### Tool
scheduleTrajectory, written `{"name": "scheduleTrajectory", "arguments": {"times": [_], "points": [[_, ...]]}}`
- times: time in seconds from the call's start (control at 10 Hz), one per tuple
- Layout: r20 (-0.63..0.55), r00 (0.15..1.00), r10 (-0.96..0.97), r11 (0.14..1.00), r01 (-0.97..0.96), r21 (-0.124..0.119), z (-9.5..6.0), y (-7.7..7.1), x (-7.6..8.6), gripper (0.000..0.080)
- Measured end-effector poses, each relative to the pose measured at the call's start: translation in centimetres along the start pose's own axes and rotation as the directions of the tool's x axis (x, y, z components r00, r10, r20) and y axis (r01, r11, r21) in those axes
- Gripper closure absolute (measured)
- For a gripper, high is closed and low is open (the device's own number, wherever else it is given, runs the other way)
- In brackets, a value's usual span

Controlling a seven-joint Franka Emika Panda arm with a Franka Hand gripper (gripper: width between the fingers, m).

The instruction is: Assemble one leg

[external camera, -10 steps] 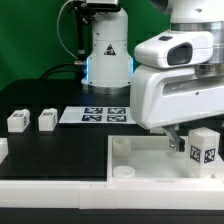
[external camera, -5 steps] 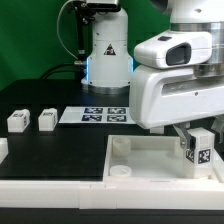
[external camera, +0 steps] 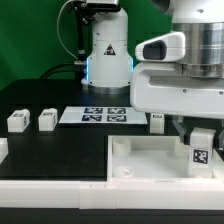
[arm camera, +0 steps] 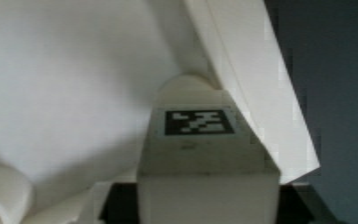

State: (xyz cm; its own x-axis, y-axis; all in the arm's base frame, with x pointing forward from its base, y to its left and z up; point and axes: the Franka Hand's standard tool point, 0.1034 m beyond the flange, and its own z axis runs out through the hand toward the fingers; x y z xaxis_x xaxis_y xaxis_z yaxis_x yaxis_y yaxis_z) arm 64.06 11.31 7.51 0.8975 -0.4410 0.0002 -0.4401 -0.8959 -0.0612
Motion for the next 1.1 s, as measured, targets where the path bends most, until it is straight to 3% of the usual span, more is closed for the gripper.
{"name": "scheduleTrajectory", "arguments": {"times": [0.3, 0.5, 0.8, 1.0, 1.1], "points": [[0.005, 0.950, 0.312, 0.950, -0.312, 0.003, 0.01, 0.21, 0.09, 0.0508], [0.000, 0.837, 0.548, 0.837, -0.548, -0.007, 0.04, 0.22, -0.05, 0.0508], [0.000, 0.822, 0.569, 0.822, -0.569, -0.008, 0.06, 0.23, -0.06, 0.0508], [0.000, 0.839, 0.544, 0.839, -0.544, -0.008, 0.09, 0.22, -0.09, 0.0198], [-0.003, 0.894, 0.448, 0.894, -0.448, -0.011, 0.14, 0.27, -0.08, 0.0165]]}}
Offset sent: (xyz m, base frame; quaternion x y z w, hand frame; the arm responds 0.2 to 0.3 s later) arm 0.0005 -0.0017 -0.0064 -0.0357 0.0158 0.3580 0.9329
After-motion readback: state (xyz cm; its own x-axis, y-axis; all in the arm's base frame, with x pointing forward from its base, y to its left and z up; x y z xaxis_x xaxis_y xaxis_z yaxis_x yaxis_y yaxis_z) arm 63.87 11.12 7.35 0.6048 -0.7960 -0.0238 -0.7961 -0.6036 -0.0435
